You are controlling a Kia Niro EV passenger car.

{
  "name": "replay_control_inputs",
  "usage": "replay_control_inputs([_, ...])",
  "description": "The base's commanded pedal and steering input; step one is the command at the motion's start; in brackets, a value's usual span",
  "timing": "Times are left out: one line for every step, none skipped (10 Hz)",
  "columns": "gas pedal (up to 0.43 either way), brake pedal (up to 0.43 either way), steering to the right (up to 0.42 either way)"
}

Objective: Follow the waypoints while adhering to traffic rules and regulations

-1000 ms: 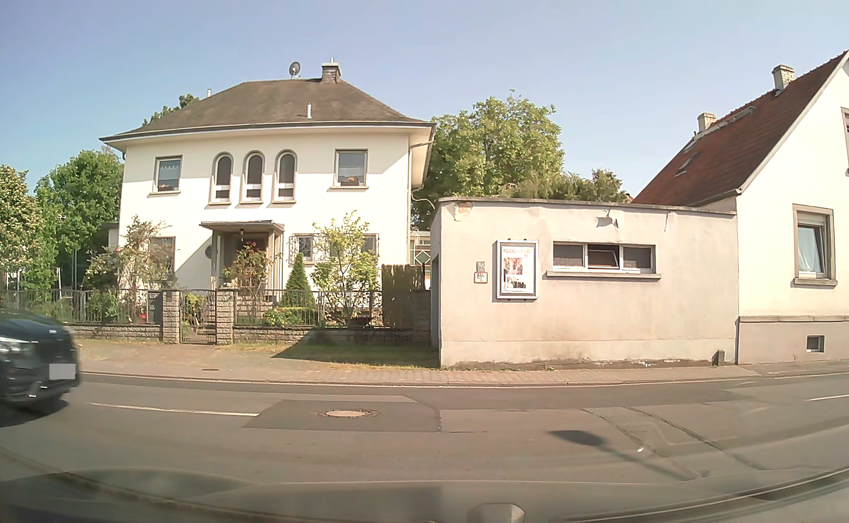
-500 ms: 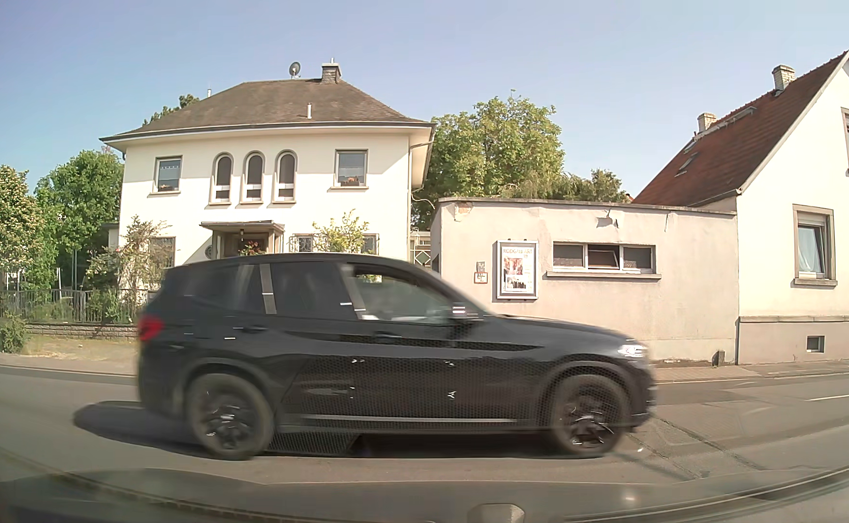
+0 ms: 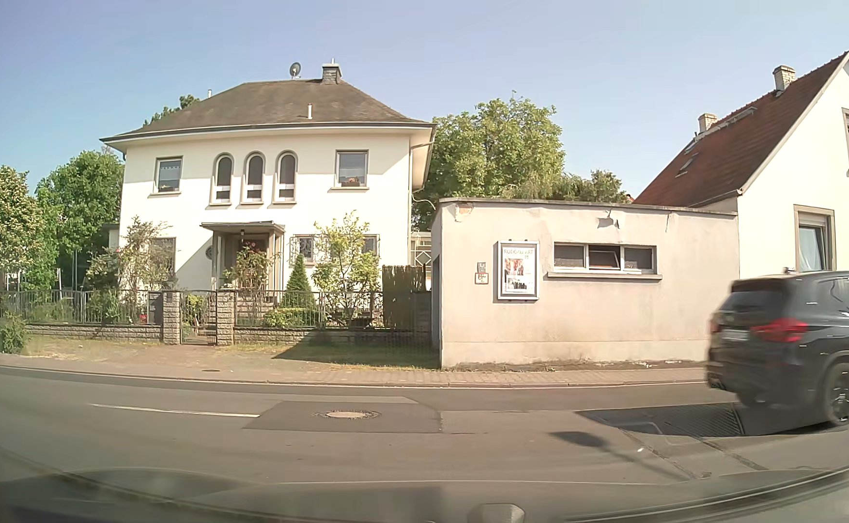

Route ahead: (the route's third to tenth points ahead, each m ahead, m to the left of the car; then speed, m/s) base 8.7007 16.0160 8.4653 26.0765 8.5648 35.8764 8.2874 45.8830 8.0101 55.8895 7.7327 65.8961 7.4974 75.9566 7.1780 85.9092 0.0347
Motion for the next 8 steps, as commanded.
replay_control_inputs([0.0, 0.037, -0.247])
replay_control_inputs([0.0, 0.03, -0.247])
replay_control_inputs([0.0, 0.043, -0.247])
replay_control_inputs([0.0, 0.049, -0.247])
replay_control_inputs([0.0, 0.049, -0.247])
replay_control_inputs([0.0, 0.061, -0.247])
replay_control_inputs([0.0, 0.091, -0.247])
replay_control_inputs([0.0, 0.11, -0.247])
